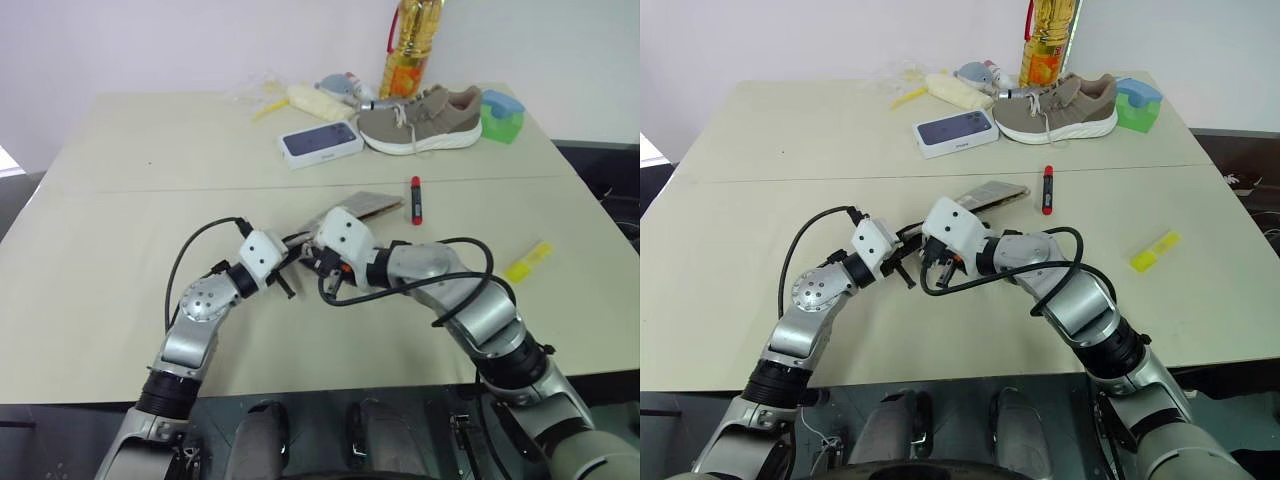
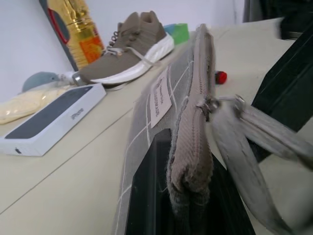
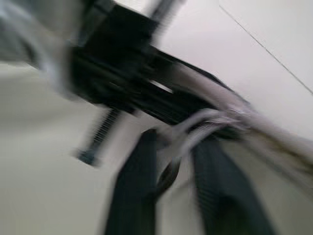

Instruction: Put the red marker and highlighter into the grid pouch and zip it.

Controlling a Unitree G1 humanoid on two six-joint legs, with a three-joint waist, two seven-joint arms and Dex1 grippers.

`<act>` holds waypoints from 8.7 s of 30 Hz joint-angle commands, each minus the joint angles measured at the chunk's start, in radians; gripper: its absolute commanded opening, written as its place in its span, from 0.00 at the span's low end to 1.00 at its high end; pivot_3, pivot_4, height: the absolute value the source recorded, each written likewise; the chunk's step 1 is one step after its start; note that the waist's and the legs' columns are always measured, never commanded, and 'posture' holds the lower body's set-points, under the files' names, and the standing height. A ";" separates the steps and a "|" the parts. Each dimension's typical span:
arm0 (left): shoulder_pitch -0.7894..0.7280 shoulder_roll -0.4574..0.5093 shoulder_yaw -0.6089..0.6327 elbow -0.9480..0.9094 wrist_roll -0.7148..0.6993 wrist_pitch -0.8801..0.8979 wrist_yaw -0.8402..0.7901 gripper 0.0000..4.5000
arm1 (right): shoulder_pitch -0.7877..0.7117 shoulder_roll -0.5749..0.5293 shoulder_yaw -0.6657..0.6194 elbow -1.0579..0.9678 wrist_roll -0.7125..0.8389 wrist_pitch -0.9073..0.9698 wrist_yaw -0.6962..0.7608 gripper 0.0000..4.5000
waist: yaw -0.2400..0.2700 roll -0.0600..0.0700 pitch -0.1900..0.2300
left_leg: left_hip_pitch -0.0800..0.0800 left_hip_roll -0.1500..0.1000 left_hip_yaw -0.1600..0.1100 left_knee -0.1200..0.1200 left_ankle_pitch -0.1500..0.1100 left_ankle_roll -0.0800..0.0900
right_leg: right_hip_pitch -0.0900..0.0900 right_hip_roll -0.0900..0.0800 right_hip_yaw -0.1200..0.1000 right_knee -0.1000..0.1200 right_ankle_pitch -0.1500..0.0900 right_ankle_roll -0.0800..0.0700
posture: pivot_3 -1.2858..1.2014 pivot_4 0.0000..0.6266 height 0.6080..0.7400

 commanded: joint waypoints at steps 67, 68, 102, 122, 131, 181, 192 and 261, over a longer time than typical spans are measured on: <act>-0.049 0.019 0.084 0.062 -0.084 -0.013 -0.014 0.00 | 0.183 -0.290 -0.337 0.125 -0.089 -0.345 0.049 0.09 | 0.004 0.000 0.002 | 0.000 -0.001 0.000 0.001 0.000 0.000 | 0.001 0.000 0.000 -0.001 0.000 0.001 | 0.52 0.24 0.88; -0.048 0.019 0.083 0.059 -0.085 -0.013 -0.016 0.00 | 0.183 -0.294 -0.334 0.126 -0.094 -0.347 0.053 0.09 | 0.004 0.000 0.002 | 0.000 -0.001 0.000 0.001 0.000 0.000 | 0.001 0.000 0.000 -0.001 0.000 0.001 | 0.52 0.24 0.88; -0.012 0.092 -0.049 -0.011 -0.048 -0.045 -0.217 0.00 | 0.274 -0.425 -0.451 -0.080 -0.115 -0.299 0.278 0.98 | 0.021 0.000 0.002 | 0.001 -0.001 0.000 0.002 0.000 0.000 | 0.002 0.000 0.000 -0.001 0.000 0.001 | 0.52 0.24 0.88; -0.076 0.028 -0.061 0.094 -0.022 -0.075 -0.164 0.00 | 0.161 0.037 -1.029 0.167 -0.210 0.446 -0.493 1.00 | 0.022 0.003 0.000 | 0.001 -0.001 0.001 0.002 0.000 0.000 | 0.002 0.000 0.001 0.000 0.000 0.000 | 0.52 0.24 0.88; -0.077 0.010 -0.060 0.095 -0.016 -0.076 -0.160 0.00 | 0.133 0.136 -1.053 0.179 -0.211 0.479 -0.570 0.57 | 0.021 0.003 0.000 | 0.001 -0.001 0.000 0.002 0.000 0.000 | 0.002 0.000 0.001 0.000 0.000 0.000 | 0.52 0.24 0.88; -0.122 0.020 0.010 0.138 -0.044 -0.078 -0.115 0.00 | 0.406 -0.375 -0.434 -0.068 -0.122 -0.337 0.080 0.19 | 0.023 0.000 0.001 | 0.001 -0.001 0.000 0.002 0.000 0.000 | 0.002 0.001 0.001 0.000 0.000 0.001 | 0.52 0.24 0.88; -0.108 0.031 -0.002 0.116 -0.049 -0.099 -0.155 0.00 | 0.397 -0.450 -0.410 -0.068 -0.142 -0.295 0.102 0.19 | 0.023 0.000 0.001 | 0.001 -0.001 0.000 0.002 0.000 0.000 | 0.002 0.000 0.001 0.000 0.000 0.001 | 0.52 0.24 0.88; -0.224 -0.149 0.031 0.092 -0.178 0.186 -0.049 0.00 | 0.075 0.134 -0.395 -0.077 0.120 0.179 -0.239 0.01 | 0.021 0.000 0.001 | 0.000 -0.001 -0.002 0.003 0.001 0.000 | 0.003 0.001 0.000 0.001 0.000 0.001 | 0.52 0.24 0.88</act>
